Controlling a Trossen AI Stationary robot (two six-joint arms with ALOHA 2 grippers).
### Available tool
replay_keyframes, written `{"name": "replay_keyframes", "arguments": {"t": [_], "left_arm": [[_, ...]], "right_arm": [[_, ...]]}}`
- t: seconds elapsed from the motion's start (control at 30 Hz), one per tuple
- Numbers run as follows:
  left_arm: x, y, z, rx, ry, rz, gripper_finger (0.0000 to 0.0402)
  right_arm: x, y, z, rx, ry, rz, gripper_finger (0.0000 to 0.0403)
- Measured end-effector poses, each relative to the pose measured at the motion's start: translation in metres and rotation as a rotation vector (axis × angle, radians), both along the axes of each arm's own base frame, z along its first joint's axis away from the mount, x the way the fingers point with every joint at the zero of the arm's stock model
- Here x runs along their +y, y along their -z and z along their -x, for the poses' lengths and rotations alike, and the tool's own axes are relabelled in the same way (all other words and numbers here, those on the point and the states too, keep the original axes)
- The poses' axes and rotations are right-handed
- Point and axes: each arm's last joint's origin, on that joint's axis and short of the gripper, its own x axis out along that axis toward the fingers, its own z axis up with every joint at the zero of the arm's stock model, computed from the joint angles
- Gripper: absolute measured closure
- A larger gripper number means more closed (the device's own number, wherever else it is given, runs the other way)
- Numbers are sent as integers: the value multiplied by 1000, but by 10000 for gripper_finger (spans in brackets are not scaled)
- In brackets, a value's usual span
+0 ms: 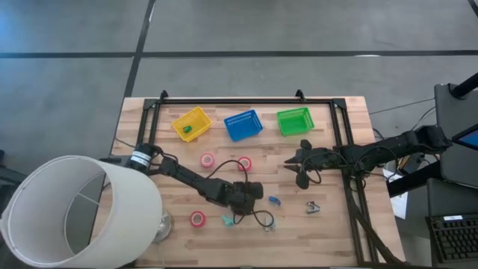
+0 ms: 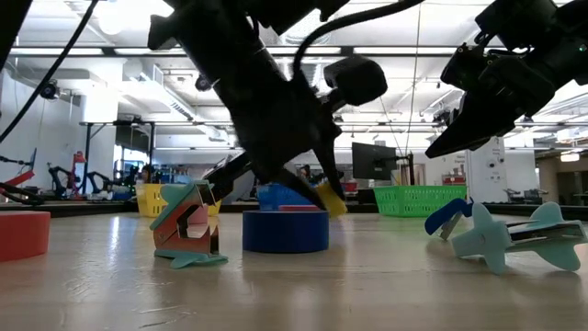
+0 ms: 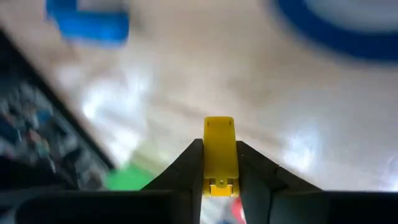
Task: Pick and place Stapler, Stapler remover, tape
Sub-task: Put the yellow stapler into the yellow basket
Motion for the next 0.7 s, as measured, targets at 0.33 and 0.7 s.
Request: {"name": "replay_keyframes", "arguments": {"t": [0.33,0.7], "left_arm": [[43,-21,4,-143,-372,93,316],[107,-60,32,-370,-797,318,318]], "right_arm": [[0,0,0,-2,1,-2,327],[0,0,0,-8,9,-13,316]]}}
